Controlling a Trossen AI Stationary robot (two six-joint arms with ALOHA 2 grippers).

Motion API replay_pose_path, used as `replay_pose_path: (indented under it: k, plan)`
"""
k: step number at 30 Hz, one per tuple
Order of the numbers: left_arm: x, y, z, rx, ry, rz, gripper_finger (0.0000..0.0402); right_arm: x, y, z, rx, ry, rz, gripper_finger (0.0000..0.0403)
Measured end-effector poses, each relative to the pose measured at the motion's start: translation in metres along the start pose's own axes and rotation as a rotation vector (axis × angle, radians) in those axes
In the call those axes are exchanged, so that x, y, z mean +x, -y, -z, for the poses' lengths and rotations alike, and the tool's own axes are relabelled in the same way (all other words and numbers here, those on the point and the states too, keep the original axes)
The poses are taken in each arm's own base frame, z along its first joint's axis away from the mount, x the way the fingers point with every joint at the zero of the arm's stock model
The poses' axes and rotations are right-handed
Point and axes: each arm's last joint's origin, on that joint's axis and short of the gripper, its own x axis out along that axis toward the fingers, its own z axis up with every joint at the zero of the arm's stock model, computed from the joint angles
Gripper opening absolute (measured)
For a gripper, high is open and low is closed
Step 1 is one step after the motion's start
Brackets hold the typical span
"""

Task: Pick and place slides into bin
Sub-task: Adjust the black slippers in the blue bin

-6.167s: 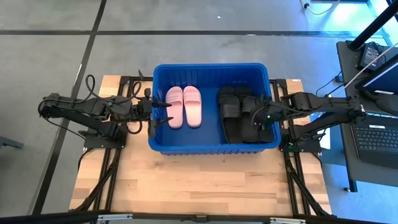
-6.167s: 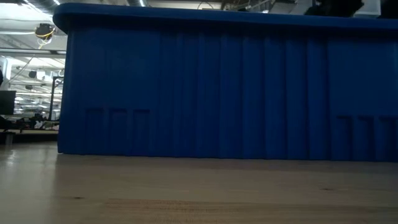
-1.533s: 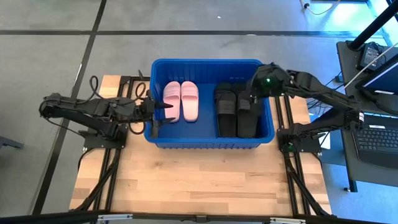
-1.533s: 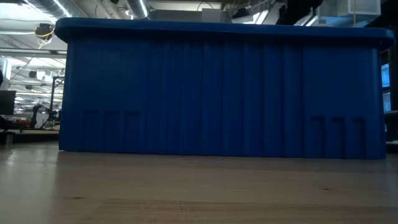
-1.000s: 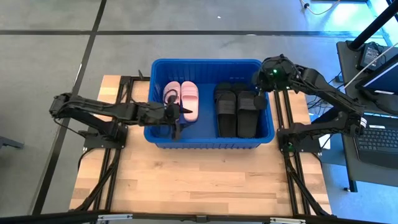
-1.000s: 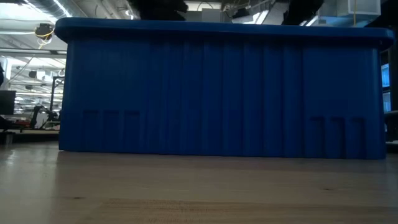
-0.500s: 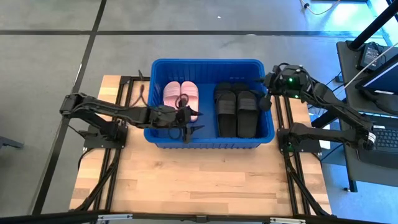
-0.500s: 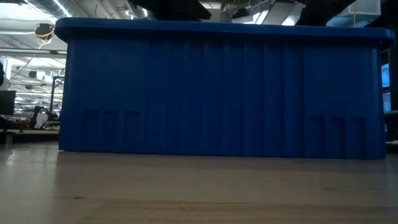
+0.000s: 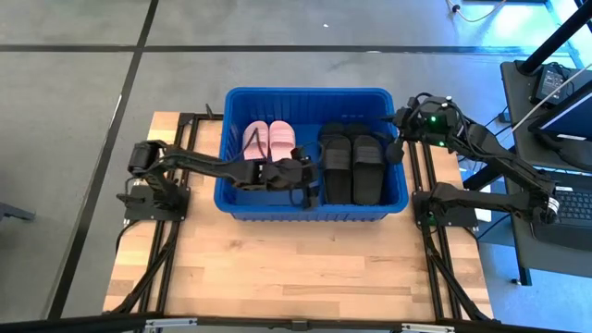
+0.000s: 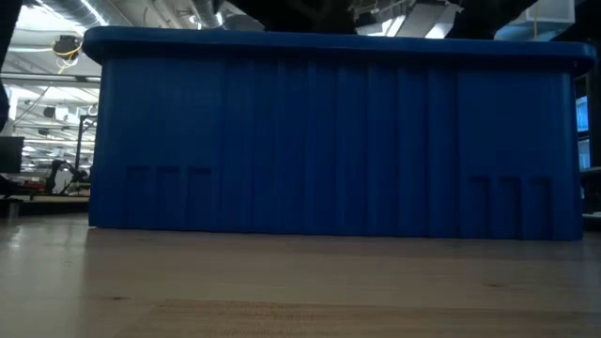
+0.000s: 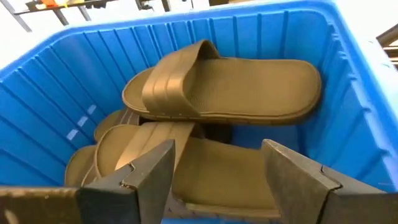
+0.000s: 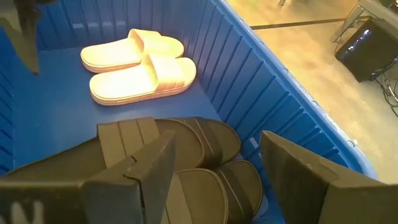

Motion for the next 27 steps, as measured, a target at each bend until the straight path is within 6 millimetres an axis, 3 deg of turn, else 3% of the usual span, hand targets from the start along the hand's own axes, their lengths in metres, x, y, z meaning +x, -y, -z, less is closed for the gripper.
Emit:
replay_pose_path:
  k: [9,13,18,27]
  plan:
    - [0.028,-0.011,-0.004,-0.093,-0.087,0.058,0.0234,0.0,0.0,0.0,0.0,-0.001,0.0,0.0234]
    - [0.038,-0.022,0.011,-0.057,-0.177,-0.008,0.0234,0.0,0.0,0.0,-0.004,-0.001,0.0,0.0234]
    - [0.04,-0.036,0.014,-0.064,-0.215,-0.047,0.0234,0.0,0.0,0.0,-0.018,-0.001,0.0,0.0234]
    - [0.055,-0.028,0.029,-0.03,-0.254,-0.047,0.0234,0.0,0.0,0.0,-0.033,0.0,0.001,0.0234]
